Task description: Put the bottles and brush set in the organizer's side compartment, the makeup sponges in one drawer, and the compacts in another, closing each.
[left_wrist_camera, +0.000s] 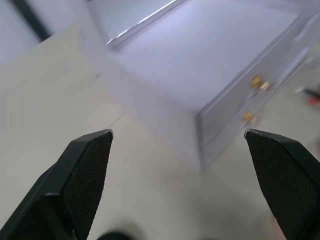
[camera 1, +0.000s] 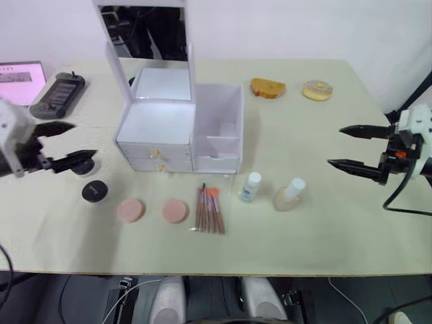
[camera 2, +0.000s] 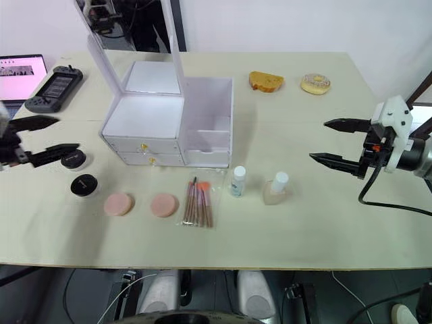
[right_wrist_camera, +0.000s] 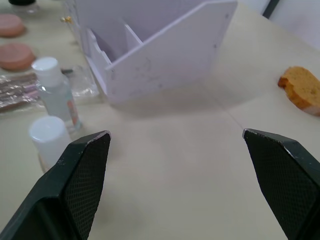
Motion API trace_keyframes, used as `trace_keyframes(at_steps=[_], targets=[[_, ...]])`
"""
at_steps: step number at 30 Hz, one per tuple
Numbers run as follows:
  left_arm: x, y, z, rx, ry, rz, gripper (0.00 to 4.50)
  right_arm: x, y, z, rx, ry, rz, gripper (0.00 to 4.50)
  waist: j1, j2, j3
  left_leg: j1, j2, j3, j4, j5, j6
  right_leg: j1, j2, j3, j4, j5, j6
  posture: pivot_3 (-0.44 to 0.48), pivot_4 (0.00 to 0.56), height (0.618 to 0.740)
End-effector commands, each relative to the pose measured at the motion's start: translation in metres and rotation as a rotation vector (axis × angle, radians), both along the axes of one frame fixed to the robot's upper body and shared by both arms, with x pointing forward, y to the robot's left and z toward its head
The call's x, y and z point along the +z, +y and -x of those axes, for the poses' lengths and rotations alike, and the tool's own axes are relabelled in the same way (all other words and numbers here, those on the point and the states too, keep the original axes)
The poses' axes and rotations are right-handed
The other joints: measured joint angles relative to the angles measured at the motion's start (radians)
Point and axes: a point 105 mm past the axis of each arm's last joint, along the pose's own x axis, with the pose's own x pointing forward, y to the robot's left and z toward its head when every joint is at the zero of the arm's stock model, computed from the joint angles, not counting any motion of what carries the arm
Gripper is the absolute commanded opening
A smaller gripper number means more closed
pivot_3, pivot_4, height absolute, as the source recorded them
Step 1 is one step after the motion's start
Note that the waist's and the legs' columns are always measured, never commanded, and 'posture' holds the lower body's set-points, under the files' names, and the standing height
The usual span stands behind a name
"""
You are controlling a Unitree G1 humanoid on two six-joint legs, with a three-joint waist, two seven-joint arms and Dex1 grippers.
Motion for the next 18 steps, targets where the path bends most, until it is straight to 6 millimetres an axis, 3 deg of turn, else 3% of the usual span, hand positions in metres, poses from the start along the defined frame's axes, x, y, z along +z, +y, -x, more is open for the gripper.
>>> trace_keyframes(at_steps=[1,7,12,18], targets=[[0.004,-0.054,0.011,-0.205,0.007,-0.071,4.45,0.021,0.012,0.024,0.048,-0.017,-0.020,4.50,0.002,0.000,0.000,0.000,0.000,0.000,0.000,0.000,0.000,0.000,0.000,0.000,0.000,0.000,0.000,0.000,0.150,0.740],[0.027,-0.138,0.023,-0.551,0.036,0.077,4.45,0.011,0.027,0.066,0.009,0.037,-0.052,4.50,0.013,-0.001,0.000,0.000,0.001,-0.003,0.002,0.000,0.000,0.002,0.003,-0.001,0.000,0.000,0.001,0.000,0.150,0.740],[0.038,-0.171,0.026,-0.739,0.058,0.158,4.45,-0.005,0.040,0.097,-0.080,0.056,-0.071,4.50,0.023,-0.001,-0.001,0.001,0.000,-0.004,0.003,0.000,0.000,0.003,0.003,0.000,0.000,0.000,0.001,0.000,0.150,0.740],[0.049,-0.202,0.026,-0.922,0.078,0.212,4.45,-0.022,0.045,0.117,-0.293,0.042,-0.091,4.50,0.028,-0.002,-0.002,0.001,0.000,-0.006,0.003,0.000,0.000,0.004,0.003,-0.001,-0.001,-0.002,-0.003,0.000,0.150,0.740]])
